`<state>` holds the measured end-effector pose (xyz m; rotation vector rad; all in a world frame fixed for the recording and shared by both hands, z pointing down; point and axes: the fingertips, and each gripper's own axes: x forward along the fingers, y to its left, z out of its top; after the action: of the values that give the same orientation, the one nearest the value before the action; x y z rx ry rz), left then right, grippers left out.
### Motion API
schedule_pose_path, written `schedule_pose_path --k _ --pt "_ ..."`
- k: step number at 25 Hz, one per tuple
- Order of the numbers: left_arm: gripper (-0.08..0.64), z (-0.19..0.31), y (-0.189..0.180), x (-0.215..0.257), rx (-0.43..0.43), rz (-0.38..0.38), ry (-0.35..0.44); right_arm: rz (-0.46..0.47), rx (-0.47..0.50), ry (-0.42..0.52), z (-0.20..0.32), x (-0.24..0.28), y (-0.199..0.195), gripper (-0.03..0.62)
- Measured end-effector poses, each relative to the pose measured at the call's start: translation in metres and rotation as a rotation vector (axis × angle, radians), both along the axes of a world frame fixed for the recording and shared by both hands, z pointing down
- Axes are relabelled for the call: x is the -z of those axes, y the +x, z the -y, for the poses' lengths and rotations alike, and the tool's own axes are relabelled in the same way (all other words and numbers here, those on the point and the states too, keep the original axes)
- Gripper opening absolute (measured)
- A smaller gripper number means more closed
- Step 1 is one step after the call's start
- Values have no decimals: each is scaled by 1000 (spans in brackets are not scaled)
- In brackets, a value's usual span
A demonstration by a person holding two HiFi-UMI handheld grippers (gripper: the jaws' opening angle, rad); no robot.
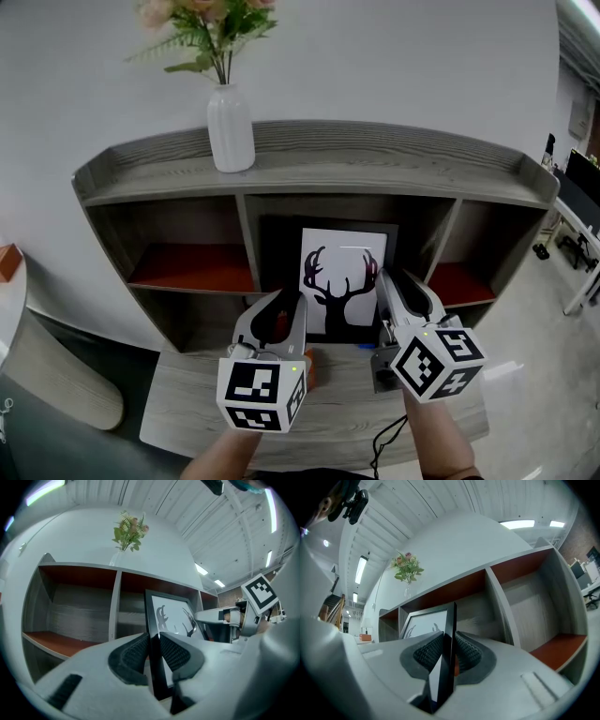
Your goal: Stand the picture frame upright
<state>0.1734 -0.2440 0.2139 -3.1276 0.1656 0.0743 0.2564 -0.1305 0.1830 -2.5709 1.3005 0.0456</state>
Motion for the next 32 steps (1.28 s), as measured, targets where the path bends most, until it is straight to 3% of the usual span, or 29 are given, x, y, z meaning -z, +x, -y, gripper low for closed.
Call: schedule_pose_path --k 16,32 --pt "71 12 36 31 63 -71 51 -64 -1 43 14 30 40 72" --pt "72 29 65 35 97 -85 60 -104 4 34 34 38 70 71"
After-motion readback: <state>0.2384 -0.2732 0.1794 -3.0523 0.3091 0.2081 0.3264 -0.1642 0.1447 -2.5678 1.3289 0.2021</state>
